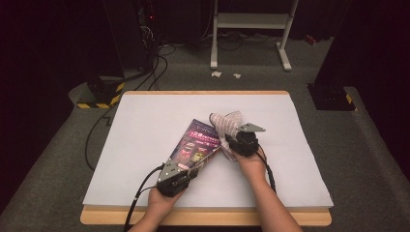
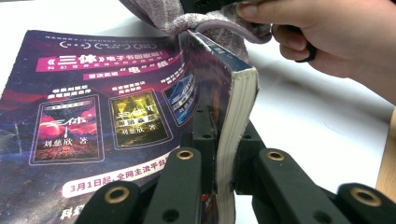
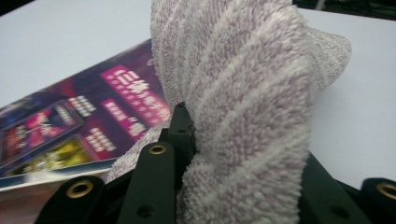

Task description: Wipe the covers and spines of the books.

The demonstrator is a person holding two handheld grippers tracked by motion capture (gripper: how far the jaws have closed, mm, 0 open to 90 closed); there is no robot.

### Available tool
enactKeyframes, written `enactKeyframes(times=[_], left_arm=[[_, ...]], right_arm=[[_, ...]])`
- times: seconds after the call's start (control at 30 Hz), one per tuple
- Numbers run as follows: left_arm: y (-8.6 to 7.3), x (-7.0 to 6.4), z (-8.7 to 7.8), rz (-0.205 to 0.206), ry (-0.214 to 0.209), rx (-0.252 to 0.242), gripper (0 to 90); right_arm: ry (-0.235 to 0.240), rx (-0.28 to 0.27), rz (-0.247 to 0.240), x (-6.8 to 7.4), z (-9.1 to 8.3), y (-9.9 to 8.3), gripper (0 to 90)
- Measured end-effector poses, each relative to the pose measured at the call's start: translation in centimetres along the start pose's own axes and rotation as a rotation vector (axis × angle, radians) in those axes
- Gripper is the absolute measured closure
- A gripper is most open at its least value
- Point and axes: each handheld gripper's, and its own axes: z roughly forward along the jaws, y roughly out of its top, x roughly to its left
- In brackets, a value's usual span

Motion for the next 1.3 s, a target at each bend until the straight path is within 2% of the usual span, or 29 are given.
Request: enactKeyframes(times=[0.17, 0.33, 0.47, 0.57, 0.63, 0.93, 1.3], left_arm=[[-0.1, 0.1, -0.3, 0.003, 0.001, 0.002, 83.3], [-0.1, 0.1, -0.4, 0.003, 0.002, 0.002, 83.3], [-0.1, 0.2, -0.5, 0.01, -0.002, 0.004, 83.2], [-0.1, 0.2, -0.5, 0.01, -0.002, 0.0, 83.2], [-0.1, 0.2, -0.5, 0.01, -0.003, -0.001, 83.2], [-0.2, 0.1, -0.5, 0.016, 0.0, 0.002, 83.2], [-0.2, -0.1, -0.5, 0.023, 0.006, 0.003, 83.2]], right_arm=[[-0.052, 0.02, 0.02, -1.6, 0.7, 0.0, 69.9], [-0.091, 0.034, 0.02, -2.4, 1.3, 0.1, 69.8], [-0.076, 0.036, 0.012, -2.2, 1.2, 0.2, 70.2], [-0.04, 0.029, -0.011, -1.3, 0.7, 0.2, 70.4], [-0.015, 0.022, -0.041, -0.1, 0.3, 0.3, 70.4], [0.093, -0.015, -0.093, 3.6, -1.7, -0.1, 70.4], [0.248, -0.063, -0.19, 9.1, -4.6, -0.6, 70.3]])
